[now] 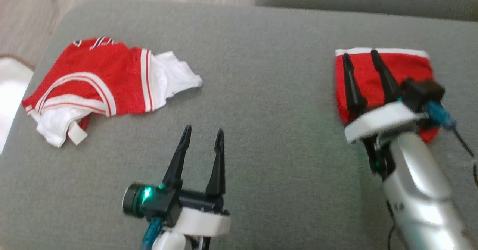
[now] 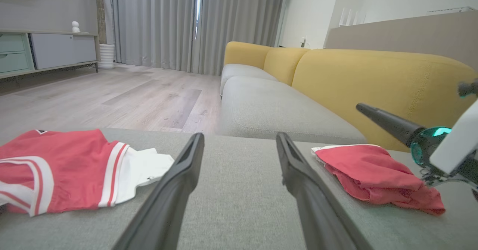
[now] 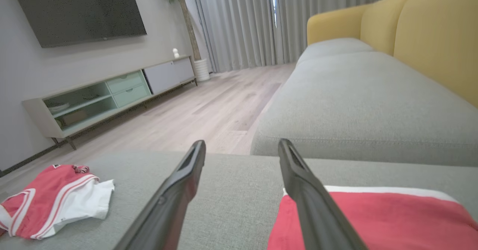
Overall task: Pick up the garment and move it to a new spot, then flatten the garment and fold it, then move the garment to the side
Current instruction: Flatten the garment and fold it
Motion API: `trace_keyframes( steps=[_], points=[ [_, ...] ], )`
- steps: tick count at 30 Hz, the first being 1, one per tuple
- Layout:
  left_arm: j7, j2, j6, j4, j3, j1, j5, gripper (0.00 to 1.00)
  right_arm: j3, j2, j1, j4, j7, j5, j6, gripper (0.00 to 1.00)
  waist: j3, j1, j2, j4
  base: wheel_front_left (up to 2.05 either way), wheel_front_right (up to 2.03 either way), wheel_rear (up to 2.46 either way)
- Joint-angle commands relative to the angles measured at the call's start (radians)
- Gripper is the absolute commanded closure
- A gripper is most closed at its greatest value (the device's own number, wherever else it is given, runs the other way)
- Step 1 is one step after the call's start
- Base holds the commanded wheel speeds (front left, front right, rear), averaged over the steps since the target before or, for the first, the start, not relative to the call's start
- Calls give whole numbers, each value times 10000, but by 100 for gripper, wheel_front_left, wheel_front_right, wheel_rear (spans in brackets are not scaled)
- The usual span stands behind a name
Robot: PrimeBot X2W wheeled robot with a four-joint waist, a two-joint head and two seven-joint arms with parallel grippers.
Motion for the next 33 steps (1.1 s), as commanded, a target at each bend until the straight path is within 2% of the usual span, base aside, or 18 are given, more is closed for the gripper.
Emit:
trace_keyframes(
  steps=[1, 9, 13, 14, 18, 22, 33],
  points=[
    [-49, 30, 36, -202, 426, 116, -33, 0, 160, 86, 428, -856, -108, 34, 65, 0, -444, 0, 0, -284, 0, 0, 0],
    [-49, 30, 50, -385, 1226, 1023, 51, 0, -242, -741, 3402, -4215, -108, 6, 65, 0, -1585, 0, 0, -904, 0, 0, 0],
    [-49, 30, 34, -455, 1466, 1394, 150, 0, -843, -788, 4629, -5010, -108, 13, 65, 0, -1875, 0, 0, -1044, 0, 0, 0],
    [-49, 30, 21, -463, 1580, 1647, 230, 0, -1146, -733, 5376, -5348, -108, 97, 65, 0, -2049, 0, 0, -1120, 0, 0, 0],
    [-49, 30, -55, -359, 1698, 2196, 345, 0, -1509, -698, 6582, -5738, -108, 29, 65, 0, -2378, 0, 0, -1219, 0, 0, 0],
    [-49, 30, -101, -269, 1784, 2641, 536, 0, -1423, -705, 7280, -5780, -108, -96, 65, 0, -2551, 0, 0, -1306, 0, 0, 0],
    [-49, 30, -266, -299, 1793, 2751, 582, 0, -1352, -678, 7468, -5598, -109, -222, 65, 0, -2632, 0, 0, -1318, 0, 0, 0]
  ],
)
